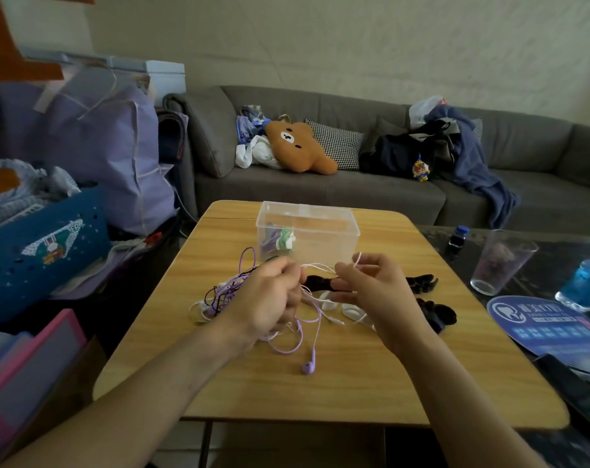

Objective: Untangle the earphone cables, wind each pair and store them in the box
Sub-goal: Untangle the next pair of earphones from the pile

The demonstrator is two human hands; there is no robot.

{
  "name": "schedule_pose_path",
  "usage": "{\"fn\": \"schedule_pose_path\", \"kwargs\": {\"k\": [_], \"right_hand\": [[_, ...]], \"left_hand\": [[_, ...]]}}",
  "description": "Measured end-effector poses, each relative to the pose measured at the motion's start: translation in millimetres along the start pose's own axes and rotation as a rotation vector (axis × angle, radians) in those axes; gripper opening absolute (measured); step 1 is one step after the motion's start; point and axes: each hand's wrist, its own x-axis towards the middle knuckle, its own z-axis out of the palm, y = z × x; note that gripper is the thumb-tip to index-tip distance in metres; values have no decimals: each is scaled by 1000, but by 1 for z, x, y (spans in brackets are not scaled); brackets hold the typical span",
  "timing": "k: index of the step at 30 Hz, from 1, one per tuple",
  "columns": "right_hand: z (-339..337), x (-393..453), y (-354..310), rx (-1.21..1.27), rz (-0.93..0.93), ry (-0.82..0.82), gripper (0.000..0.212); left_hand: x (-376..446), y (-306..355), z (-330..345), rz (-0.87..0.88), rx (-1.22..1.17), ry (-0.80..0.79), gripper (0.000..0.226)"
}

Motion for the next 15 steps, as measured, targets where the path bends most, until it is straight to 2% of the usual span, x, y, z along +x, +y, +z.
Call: {"fn": "schedule_pose_path", "kwargs": {"k": [2, 4, 7, 10, 11, 15], "right_hand": [[2, -2, 0, -208, -47, 55, 58], [7, -8, -3, -433, -196, 100, 70], [13, -17, -3, -680, -409, 143, 58], [19, -22, 0, -884, -480, 108, 26], [20, -23, 1, -897, -477, 89, 25], [24, -22, 0, -870, -500, 107, 46]], "left_hand": [[1, 1, -4, 37, -57, 2, 28], [-1, 3, -7, 85, -80, -31, 27], [-4, 6, -8, 118, -163, -145, 22], [-7, 7, -9, 170, -213, -229, 20], [-8, 8, -9, 183, -240, -243, 21], [-9, 14, -15, 209, -419, -254, 18]]}}
